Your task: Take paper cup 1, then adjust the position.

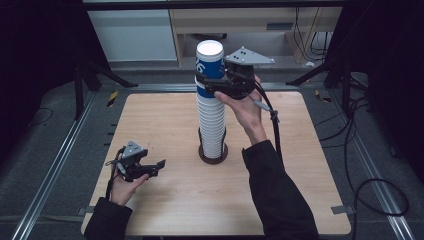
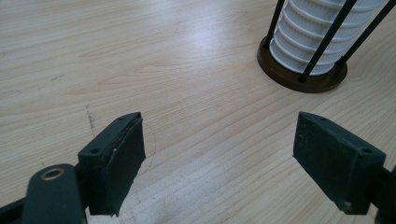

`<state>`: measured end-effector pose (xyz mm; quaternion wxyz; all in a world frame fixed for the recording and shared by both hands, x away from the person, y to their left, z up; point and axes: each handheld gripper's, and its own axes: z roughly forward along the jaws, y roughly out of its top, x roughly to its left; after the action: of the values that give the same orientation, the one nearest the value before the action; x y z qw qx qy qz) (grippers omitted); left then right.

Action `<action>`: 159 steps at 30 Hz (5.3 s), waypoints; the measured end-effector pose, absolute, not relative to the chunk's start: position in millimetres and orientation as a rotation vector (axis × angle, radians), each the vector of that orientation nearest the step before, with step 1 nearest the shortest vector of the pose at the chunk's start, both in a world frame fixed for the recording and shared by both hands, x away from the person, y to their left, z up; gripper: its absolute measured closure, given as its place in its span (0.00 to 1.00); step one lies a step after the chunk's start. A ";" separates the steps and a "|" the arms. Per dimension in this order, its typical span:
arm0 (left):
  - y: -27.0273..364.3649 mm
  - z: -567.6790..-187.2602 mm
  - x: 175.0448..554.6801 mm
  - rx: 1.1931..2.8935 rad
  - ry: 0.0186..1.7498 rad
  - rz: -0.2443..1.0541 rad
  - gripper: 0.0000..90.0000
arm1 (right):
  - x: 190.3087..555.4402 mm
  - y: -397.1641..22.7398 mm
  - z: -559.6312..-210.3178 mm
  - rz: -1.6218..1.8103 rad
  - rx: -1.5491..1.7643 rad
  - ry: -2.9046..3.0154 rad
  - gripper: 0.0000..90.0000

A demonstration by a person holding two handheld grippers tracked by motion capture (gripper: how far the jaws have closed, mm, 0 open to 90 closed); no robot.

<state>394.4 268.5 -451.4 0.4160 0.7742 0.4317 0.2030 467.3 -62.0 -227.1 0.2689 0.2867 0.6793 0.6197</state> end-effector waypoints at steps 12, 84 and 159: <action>268.1 -451.7 394.5 1.948 1.083 0.509 0.18 | 464.4 -66.8 -209.7 1.698 0.759 1.796 0.24; 261.5 -436.5 385.4 1.935 1.025 0.507 0.20 | 388.7 -177.9 -336.4 1.546 0.807 2.000 0.24; 202.9 -409.2 351.6 2.076 0.629 0.242 0.24 | 379.2 -84.8 -434.4 1.363 0.247 2.606 0.24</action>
<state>351.6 202.9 -409.2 0.4615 0.8438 0.2555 0.0986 379.2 -84.8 -434.4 0.0949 0.0832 0.8790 0.4598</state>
